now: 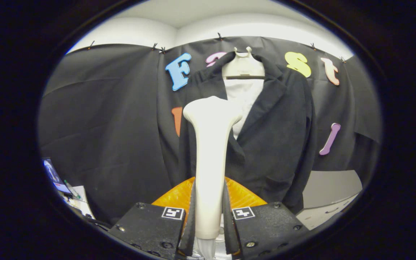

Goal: Iron the clothes twice with a garment steamer, once on the left side and once on the right side.

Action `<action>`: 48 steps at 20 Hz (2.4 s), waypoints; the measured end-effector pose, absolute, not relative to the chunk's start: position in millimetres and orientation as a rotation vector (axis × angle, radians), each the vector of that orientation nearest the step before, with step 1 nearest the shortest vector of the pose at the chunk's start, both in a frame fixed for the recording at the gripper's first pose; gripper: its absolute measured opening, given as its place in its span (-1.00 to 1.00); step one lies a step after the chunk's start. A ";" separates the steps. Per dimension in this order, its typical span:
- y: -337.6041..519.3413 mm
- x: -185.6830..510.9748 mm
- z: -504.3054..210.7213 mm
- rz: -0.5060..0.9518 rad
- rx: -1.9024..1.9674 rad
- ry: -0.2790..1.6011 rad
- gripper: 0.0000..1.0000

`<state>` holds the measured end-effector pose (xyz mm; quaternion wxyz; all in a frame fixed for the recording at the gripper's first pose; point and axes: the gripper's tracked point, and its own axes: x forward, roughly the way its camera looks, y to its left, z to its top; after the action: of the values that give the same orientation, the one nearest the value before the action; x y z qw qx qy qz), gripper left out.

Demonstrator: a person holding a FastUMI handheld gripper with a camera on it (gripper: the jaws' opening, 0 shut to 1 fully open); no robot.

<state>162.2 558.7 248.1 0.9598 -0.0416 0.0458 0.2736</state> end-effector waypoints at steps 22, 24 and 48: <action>603.6 207.8 215.5 0.545 -0.171 0.157 -0.28; 599.2 207.2 205.8 0.542 -0.173 0.173 -0.29; 558.0 199.5 92.9 0.502 -0.201 0.383 -0.29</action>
<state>199.5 558.0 92.9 0.9456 -0.0986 0.1881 0.2466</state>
